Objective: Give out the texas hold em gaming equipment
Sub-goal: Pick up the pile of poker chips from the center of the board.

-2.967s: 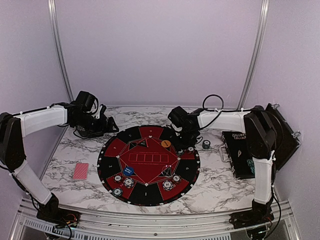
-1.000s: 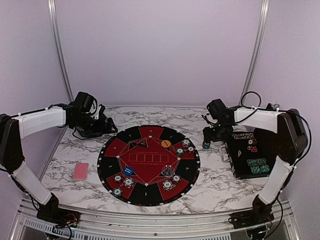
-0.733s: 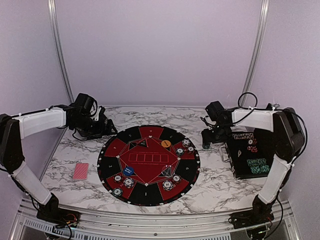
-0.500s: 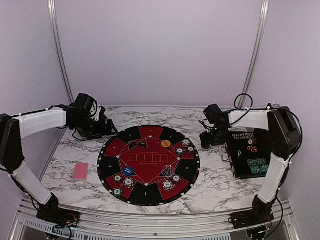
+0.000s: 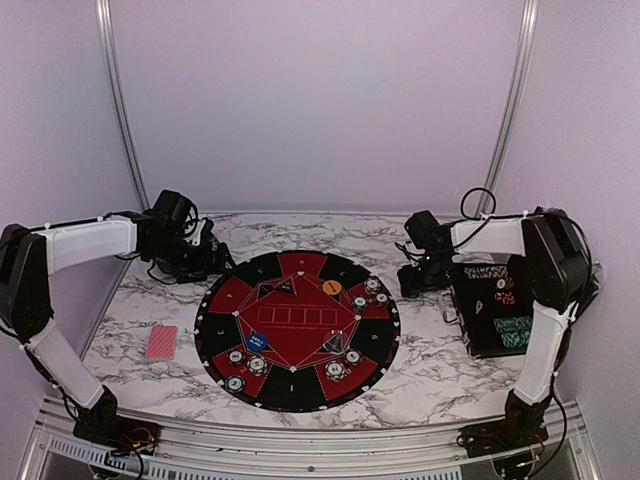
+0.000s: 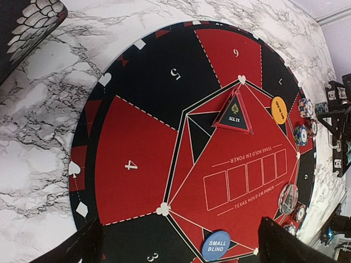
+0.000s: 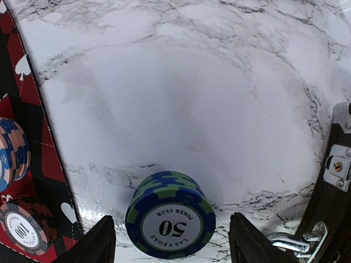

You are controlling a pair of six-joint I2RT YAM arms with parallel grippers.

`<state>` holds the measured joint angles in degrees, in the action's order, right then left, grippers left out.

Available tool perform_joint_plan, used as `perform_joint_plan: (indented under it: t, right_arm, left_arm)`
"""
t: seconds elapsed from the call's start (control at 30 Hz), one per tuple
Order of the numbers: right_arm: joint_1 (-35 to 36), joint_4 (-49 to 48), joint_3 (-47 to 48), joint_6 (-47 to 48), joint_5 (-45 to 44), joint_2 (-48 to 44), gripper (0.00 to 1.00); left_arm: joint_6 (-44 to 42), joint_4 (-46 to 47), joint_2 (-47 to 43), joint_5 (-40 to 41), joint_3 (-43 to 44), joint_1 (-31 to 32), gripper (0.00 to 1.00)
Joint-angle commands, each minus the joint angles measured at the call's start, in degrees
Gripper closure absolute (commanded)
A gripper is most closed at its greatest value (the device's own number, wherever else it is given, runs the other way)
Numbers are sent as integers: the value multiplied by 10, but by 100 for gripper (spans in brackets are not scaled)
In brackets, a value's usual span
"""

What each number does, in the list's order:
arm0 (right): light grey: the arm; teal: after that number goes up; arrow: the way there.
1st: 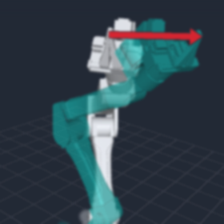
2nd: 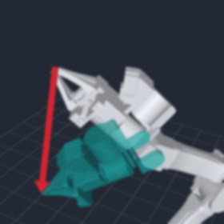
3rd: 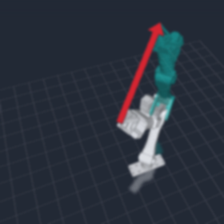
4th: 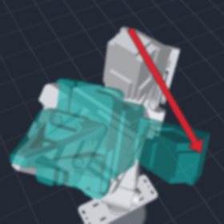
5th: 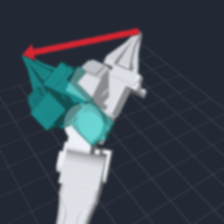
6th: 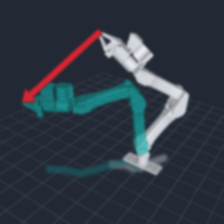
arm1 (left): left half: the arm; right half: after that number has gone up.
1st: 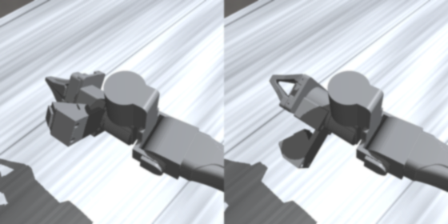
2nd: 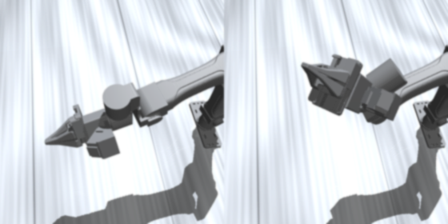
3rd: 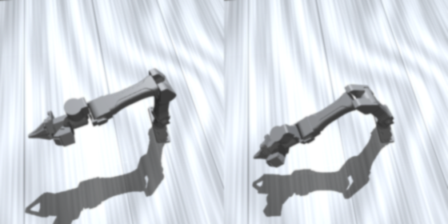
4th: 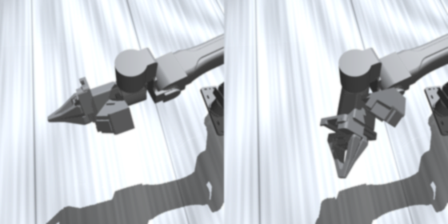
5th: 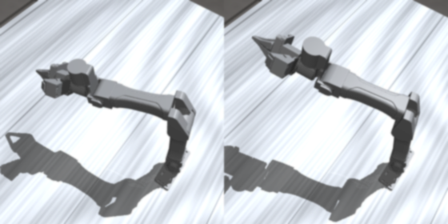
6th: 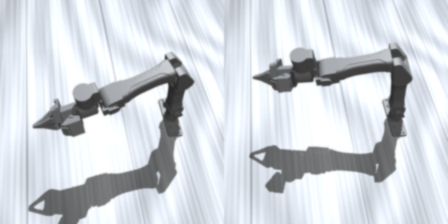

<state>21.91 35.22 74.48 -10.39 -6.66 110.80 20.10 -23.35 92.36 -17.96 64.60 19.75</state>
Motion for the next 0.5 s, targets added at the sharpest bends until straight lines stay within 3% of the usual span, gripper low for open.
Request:
perform_joint_plan:
  t: [0.0, 0.47]
  right_arm:
    - [-8, -9, 31, 6, 4, 13, 32]
    - [-12, -9, 37, 9, 7, 28, 33]
  left_arm:
    - [-10, 5, 9, -3, 3, -3, 1]
    - [-9, 4, 12, -2, 4, -3, 1]
